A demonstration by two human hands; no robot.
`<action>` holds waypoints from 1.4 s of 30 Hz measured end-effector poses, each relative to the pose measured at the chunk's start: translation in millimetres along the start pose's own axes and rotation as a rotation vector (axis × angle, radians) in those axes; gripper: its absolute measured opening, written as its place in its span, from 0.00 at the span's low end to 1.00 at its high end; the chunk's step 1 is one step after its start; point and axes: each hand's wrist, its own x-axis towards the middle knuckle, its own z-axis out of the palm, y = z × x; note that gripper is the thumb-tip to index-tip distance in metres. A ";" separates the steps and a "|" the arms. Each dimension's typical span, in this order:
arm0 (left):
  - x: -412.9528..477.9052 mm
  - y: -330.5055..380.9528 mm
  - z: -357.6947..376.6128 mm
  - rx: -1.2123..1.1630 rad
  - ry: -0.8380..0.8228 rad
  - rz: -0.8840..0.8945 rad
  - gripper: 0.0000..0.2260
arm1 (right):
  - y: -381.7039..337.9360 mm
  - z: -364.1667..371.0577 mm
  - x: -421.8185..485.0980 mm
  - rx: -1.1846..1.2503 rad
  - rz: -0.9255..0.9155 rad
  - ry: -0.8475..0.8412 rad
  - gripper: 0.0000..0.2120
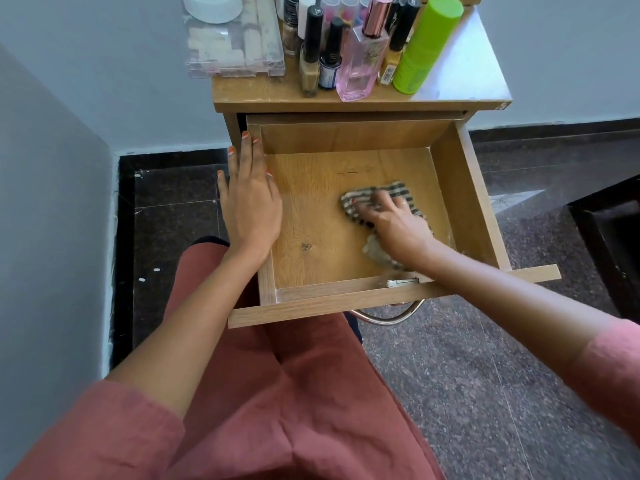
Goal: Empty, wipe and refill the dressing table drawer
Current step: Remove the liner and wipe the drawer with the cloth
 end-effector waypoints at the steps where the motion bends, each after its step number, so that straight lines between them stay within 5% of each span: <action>1: -0.1 0.2 0.0 -0.002 0.000 -0.001 0.21 | 6.4 -1.6 7.3 -0.010 0.051 0.016 0.28; 7: 1.0 -0.1 0.6 0.004 0.001 -0.001 0.21 | 32.2 -17.5 51.5 0.061 0.363 0.113 0.24; 15: 0.7 -0.8 -0.7 0.056 0.000 0.000 0.21 | 34.4 -8.2 46.8 0.013 0.385 0.119 0.24; 22: -0.1 -1.4 -0.8 0.083 -0.006 -0.002 0.21 | 29.1 16.6 15.8 0.009 0.543 -0.047 0.14; 28: -1.0 -1.9 -1.8 0.090 -0.012 -0.001 0.21 | 33.1 10.1 6.5 0.013 0.608 -0.268 0.19; 34: -0.8 -0.9 -1.2 0.071 -0.005 0.005 0.21 | 16.5 1.0 8.9 0.069 0.682 -0.296 0.26; 42: -1.4 1.0 -1.8 0.067 -0.005 -0.005 0.21 | -63.9 -0.2 9.3 0.198 0.345 -0.141 0.17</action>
